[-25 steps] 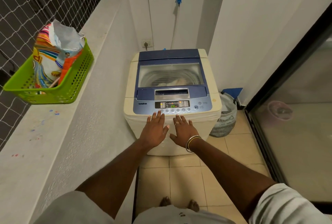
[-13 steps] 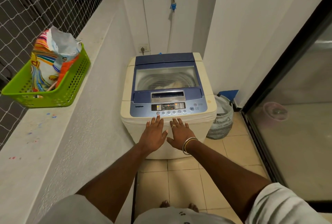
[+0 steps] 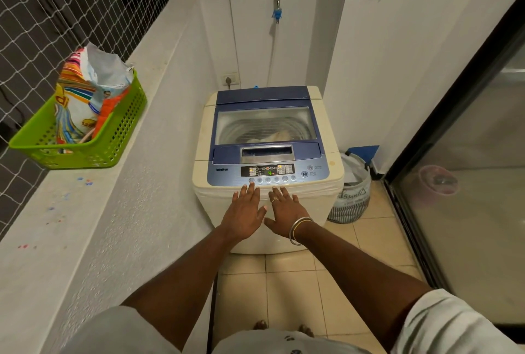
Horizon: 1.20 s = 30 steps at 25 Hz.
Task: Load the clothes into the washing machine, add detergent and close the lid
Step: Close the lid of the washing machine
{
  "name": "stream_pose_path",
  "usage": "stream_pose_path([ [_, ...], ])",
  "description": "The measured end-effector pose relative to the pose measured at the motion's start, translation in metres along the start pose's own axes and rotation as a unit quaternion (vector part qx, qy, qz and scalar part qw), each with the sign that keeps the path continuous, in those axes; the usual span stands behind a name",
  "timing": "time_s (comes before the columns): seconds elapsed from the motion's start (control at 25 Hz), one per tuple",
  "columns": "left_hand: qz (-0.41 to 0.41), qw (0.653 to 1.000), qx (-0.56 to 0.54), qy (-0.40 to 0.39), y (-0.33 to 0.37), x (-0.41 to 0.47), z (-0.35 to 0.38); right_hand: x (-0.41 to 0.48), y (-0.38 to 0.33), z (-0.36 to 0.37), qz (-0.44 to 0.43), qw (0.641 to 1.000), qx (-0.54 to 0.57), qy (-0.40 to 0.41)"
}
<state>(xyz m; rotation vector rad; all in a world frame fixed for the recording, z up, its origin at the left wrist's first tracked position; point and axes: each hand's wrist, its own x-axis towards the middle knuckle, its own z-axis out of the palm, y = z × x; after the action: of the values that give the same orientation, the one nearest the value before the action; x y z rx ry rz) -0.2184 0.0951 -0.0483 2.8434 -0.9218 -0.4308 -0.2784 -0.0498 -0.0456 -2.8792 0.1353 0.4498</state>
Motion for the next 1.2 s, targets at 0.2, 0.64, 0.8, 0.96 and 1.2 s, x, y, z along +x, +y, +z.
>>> stream_pose_path([
  [0.2, 0.001, 1.000, -0.009, 0.006, 0.001, 0.002, -0.002, 0.007, 0.016, -0.005, 0.025, 0.999, 0.020, -0.001],
  [0.64, 0.025, 0.999, -0.018, 0.026, 0.003, 0.032, -0.010, 0.032, 0.071, -0.016, 0.116, 0.992, 0.046, -0.023],
  [0.8, 0.026, 0.999, -0.023, 0.025, 0.007, 0.041, -0.010, 0.040, 0.078, -0.015, 0.123, 0.991, 0.036, -0.036],
  [0.96, 0.022, 0.999, -0.031, 0.020, 0.001, 0.044, -0.003, 0.042, 0.083, -0.011, 0.119, 0.992, 0.030, -0.042],
  [1.2, 0.006, 0.999, -0.035, 0.022, -0.009, 0.050, 0.006, 0.053, 0.086, -0.022, 0.112, 0.990, -0.024, -0.081],
])
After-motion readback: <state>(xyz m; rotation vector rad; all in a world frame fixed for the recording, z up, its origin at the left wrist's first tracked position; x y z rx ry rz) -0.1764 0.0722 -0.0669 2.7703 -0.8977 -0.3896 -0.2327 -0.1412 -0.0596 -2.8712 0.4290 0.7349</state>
